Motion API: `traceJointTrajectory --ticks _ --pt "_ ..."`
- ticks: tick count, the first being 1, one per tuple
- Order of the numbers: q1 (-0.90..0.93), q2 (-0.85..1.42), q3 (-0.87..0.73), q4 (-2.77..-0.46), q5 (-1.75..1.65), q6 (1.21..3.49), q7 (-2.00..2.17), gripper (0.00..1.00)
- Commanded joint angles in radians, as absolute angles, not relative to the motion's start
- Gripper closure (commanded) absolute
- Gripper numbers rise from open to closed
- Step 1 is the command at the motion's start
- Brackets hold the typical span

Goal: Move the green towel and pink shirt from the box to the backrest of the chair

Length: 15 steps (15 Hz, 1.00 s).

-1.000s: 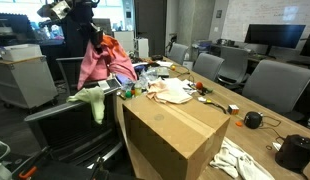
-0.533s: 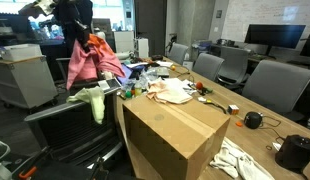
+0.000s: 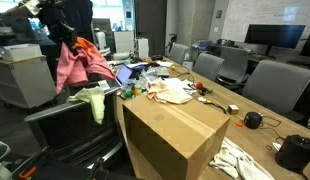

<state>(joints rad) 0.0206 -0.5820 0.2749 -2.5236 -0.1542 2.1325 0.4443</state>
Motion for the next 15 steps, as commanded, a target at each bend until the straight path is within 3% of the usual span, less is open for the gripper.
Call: traceJointTrajectory --ticks 1,15 --pt "0.048 -0.588 0.308 -2.515 -0.187 2.096 0.431 0.99" --pt "0.134 -0.556 0.435 -2.491 -0.352 2.016 0.416 0.99"
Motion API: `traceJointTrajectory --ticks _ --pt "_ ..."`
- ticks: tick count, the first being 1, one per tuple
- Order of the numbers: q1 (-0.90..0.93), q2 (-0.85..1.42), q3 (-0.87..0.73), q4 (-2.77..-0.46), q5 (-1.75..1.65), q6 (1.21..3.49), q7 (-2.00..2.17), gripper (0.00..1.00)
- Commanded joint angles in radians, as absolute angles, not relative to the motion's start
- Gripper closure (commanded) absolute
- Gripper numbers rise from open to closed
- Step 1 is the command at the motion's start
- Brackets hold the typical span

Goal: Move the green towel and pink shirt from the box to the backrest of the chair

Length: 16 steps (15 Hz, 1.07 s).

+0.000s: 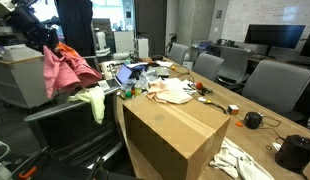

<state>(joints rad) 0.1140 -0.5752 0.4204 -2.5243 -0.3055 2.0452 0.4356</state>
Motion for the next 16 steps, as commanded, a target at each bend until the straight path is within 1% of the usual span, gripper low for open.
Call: traceJointTrajectory --ticks 1,8,16 --pt "0.141 -0.549 0.442 -2.484 -0.364 2.016 0.413 0.98" --pt "0.222 -0.499 0.397 -2.437 -0.309 2.021 0.273 0.98" --pt "0.248 -0.479 0.335 -2.412 -0.222 2.005 0.169 0.98"
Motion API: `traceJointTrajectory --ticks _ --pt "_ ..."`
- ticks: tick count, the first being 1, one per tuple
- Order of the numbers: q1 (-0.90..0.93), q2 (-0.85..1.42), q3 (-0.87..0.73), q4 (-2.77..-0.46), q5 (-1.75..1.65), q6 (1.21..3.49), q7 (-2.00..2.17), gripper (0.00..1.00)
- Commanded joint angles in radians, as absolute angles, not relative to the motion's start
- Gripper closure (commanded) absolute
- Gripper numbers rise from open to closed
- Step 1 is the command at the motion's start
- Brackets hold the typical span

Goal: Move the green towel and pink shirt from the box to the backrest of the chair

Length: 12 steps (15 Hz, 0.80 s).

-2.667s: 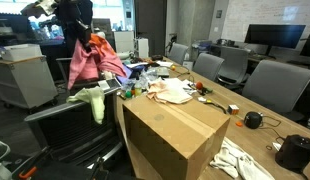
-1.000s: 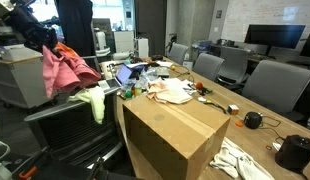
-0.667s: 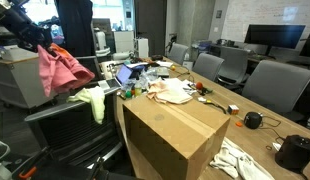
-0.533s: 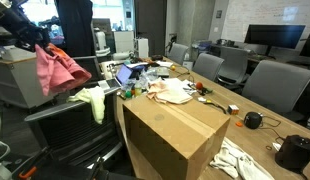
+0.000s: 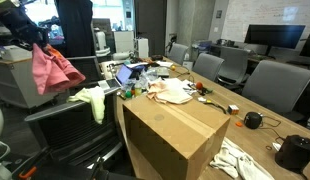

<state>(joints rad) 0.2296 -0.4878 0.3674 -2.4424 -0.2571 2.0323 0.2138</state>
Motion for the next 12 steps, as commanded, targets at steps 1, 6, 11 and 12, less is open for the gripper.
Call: traceJointTrajectory --ticks 1,6,11,12 --pt "0.248 -0.481 0.327 -2.414 -0.212 2.005 0.162 0.98" --pt "0.243 -0.487 0.304 -2.421 -0.184 2.000 0.144 0.98" --pt "0.243 -0.491 0.296 -2.421 -0.181 1.990 0.138 0.46" --pt "0.242 -0.491 0.296 -2.422 -0.182 1.989 0.137 0.39"
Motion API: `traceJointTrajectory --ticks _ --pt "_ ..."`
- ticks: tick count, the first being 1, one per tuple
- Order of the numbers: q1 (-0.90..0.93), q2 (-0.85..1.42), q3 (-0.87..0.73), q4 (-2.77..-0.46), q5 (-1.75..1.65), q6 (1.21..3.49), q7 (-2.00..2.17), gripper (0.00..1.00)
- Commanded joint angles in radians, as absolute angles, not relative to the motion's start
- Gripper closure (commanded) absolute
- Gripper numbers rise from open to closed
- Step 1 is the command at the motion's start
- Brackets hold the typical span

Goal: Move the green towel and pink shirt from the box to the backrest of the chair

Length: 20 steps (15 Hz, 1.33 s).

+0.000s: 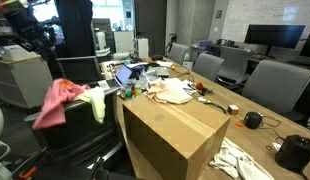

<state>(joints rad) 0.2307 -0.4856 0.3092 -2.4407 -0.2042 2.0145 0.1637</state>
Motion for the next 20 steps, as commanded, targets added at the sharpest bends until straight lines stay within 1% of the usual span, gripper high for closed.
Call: traceJointTrajectory --ticks 1,5,6,15,20 --pt "0.243 -0.492 0.295 -2.422 -0.182 1.987 0.136 0.31" --pt "0.238 -0.494 0.283 -2.424 -0.175 1.985 0.134 0.02" --pt "0.232 -0.496 0.277 -2.424 -0.174 1.984 0.138 0.00" --pt "0.172 -0.554 0.158 -2.452 -0.093 1.989 0.153 0.00" --pt "0.114 -0.618 0.138 -2.492 -0.116 1.938 0.178 0.00"
